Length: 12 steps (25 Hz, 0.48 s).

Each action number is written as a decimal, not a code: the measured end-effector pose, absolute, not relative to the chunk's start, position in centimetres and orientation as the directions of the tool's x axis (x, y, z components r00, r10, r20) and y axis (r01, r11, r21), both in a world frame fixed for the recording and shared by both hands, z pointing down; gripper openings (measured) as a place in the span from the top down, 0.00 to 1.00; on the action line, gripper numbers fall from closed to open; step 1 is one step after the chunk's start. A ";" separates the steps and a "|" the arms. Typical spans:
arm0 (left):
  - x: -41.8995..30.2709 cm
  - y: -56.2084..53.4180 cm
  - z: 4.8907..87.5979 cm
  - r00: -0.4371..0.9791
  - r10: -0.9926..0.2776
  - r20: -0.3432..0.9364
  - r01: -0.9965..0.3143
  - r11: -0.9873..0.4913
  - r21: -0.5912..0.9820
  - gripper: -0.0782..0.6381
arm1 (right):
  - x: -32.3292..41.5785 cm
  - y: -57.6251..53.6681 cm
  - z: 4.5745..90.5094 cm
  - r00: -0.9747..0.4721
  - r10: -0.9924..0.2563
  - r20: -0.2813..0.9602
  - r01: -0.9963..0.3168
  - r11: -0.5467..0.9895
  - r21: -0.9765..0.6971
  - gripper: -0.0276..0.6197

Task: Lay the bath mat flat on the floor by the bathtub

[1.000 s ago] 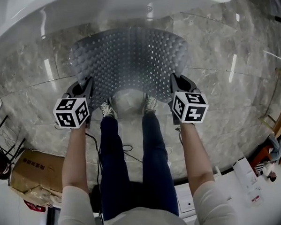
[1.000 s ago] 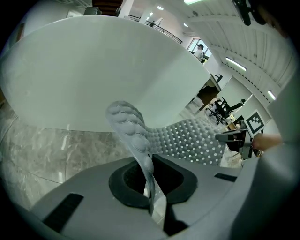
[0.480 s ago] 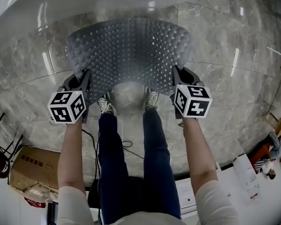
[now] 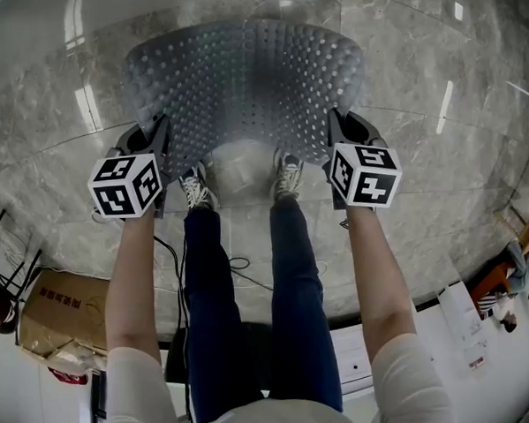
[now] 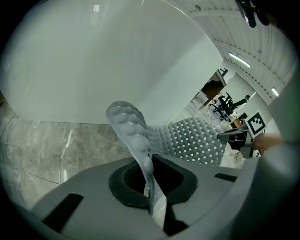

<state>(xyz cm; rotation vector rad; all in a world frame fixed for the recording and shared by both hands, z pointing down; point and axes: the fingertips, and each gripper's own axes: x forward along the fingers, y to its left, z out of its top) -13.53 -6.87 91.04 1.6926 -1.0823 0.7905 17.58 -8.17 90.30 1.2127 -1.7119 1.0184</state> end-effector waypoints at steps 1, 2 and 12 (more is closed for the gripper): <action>-13.6 -6.9 91.3 0.400 -0.306 0.864 -0.916 -0.161 0.368 0.83 | 17.6 -8.3 90.6 -0.230 -0.327 0.917 -0.962 0.221 -0.162 0.90; -13.6 -7.0 91.6 0.400 -0.306 0.864 -0.916 -0.157 0.368 0.83 | 17.5 -8.4 90.9 -0.228 -0.325 0.918 -0.962 0.222 -0.160 0.90; -14.3 -8.1 94.6 0.383 -0.286 0.879 -0.924 -0.146 0.355 0.83 | 17.0 -9.9 94.2 -0.218 -0.296 0.930 -0.959 0.244 -0.147 0.90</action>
